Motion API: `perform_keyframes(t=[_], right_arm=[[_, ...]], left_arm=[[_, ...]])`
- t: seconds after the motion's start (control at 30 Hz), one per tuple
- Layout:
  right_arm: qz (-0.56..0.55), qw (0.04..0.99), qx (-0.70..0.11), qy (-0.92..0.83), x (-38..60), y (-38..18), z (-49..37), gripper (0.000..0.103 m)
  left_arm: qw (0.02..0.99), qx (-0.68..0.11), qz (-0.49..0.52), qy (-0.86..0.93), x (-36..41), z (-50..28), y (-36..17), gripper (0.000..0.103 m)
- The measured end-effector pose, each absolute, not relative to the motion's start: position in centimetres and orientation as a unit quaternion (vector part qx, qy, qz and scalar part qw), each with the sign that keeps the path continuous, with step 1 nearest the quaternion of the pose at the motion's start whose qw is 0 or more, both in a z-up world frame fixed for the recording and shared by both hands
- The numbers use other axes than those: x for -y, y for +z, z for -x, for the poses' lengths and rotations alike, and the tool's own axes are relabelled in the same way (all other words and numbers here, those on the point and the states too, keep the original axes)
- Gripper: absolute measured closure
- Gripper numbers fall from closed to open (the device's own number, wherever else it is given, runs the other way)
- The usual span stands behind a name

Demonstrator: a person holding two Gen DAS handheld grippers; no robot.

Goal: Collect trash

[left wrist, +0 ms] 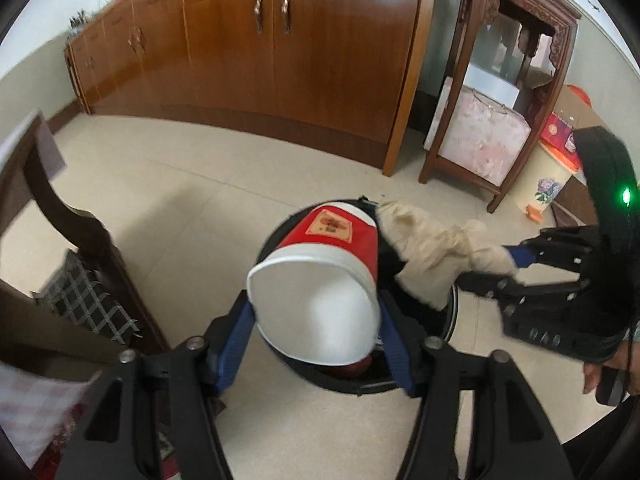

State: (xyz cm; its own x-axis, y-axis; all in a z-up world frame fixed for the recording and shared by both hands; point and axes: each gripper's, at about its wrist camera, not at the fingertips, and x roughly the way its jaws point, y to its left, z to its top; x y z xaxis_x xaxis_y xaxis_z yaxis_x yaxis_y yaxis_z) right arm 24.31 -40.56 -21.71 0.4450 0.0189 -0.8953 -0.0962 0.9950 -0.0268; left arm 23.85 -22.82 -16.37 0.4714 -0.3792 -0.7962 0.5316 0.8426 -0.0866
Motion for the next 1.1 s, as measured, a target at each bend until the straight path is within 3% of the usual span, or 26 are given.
perform_keyframes(t=[0.03, 0.07, 0.1, 0.13, 0.37, 1.1], right_arm=[[0.06, 0.846, -0.528, 0.04, 40.3, -22.7, -24.8, 0.056], [0.075, 0.845, -0.528, 0.038, 40.2, -23.2, -24.9, 0.028], [0.091, 0.849, -0.519, 0.033, 40.2, -23.5, -24.8, 0.008], [0.096, 0.851, -0.515, 0.028, 40.5, -23.5, -24.7, 0.004], [0.115, 0.856, -0.504, -0.004, 41.2, -22.4, -23.1, 0.0], [0.02, 0.915, -0.401, -0.02, 33.2, -10.2, -13.0, 0.0]], left_arm=[[0.854, -0.444, -0.081, -0.259, 22.9, -24.4, -17.2, 0.023], [0.855, -0.447, -0.072, -0.251, 22.6, -24.7, -17.6, 0.02], [0.856, -0.449, -0.056, -0.249, 22.0, -24.9, -17.9, 0.017], [0.86, -0.447, -0.055, -0.238, 21.7, -24.8, -17.8, 0.009], [0.873, -0.445, -0.045, -0.193, 18.8, -22.7, -17.0, 0.005], [0.918, -0.369, -0.031, -0.144, 12.0, -13.6, -7.4, 0.003]])
